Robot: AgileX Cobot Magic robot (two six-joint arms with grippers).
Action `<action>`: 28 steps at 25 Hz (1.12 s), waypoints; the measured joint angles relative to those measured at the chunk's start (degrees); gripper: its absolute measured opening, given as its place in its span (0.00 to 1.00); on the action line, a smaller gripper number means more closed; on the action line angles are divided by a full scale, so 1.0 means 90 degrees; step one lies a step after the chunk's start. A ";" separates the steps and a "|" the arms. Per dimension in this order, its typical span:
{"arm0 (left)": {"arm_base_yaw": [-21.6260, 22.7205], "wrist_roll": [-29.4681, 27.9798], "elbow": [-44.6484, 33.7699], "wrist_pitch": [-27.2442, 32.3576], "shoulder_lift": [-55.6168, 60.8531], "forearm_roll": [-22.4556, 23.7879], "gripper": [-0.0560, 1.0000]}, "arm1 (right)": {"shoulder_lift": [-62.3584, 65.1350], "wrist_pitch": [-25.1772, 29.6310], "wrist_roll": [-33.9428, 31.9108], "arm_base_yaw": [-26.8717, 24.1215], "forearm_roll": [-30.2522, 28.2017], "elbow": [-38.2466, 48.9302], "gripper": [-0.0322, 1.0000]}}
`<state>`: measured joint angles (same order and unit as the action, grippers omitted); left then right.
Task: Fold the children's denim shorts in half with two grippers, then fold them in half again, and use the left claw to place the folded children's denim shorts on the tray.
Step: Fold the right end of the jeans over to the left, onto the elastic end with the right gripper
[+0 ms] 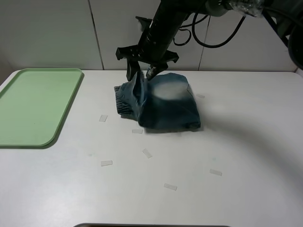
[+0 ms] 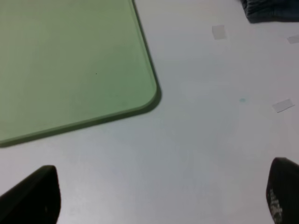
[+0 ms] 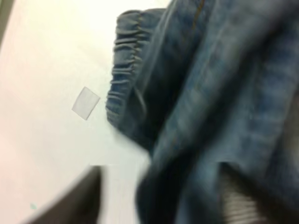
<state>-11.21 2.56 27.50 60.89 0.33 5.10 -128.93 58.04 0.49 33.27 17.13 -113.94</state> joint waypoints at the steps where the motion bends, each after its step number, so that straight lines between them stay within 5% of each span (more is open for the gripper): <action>1: 0.0000 0.0000 0.0000 0.0000 0.0000 0.0007 0.88 | -0.0007 -0.0059 0.0109 0.0000 0.0000 0.0000 0.62; 13: 0.0000 0.0000 0.0000 0.0000 0.0000 0.0019 0.88 | 0.0000 -0.0167 0.0432 -0.0097 -0.1084 0.0000 0.70; 21: 0.0000 0.0000 0.0000 0.0000 0.0000 0.0019 0.88 | 0.0460 0.0700 -0.0055 -0.0575 -0.2505 0.0076 0.70; 28: 0.0000 0.0000 0.0000 -0.0013 0.0000 0.0019 0.88 | 0.1695 0.0386 -0.0215 -0.0955 -0.2778 0.1455 0.70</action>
<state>-11.21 2.56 27.50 60.77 0.33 5.26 -113.68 61.52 -1.44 24.67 -7.88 -100.85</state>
